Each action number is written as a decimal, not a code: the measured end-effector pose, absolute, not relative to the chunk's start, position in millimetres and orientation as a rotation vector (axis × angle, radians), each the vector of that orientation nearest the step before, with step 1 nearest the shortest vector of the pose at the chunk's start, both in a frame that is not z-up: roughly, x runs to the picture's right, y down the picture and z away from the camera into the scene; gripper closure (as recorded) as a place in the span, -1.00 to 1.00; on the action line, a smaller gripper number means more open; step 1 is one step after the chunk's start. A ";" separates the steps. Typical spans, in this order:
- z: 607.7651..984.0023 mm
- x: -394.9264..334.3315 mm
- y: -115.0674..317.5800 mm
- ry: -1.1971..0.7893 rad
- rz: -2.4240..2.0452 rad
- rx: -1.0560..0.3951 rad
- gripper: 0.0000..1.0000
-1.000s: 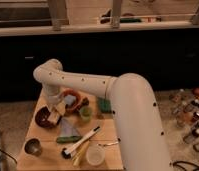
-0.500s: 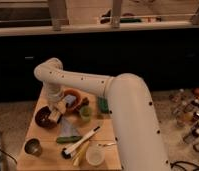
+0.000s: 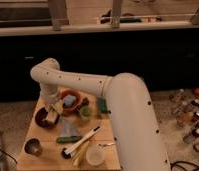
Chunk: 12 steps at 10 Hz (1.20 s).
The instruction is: Place eraser in purple bowl
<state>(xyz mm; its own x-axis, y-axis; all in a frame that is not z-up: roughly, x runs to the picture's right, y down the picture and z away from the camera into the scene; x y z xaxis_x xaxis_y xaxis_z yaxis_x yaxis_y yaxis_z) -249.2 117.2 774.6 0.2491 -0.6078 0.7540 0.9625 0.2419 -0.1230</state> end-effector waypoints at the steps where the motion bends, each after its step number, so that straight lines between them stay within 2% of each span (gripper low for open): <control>1: 773.3 -256.7 116.5 -0.659 -1.201 -0.653 1.00; 12: 781.5 -287.5 117.5 -0.745 -1.268 -0.635 1.00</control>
<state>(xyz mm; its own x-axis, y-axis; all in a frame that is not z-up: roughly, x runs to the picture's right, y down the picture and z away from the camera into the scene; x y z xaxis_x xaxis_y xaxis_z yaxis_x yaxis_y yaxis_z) -287.5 117.5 781.5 0.1312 -0.6009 0.7885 0.9812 0.1923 -0.0167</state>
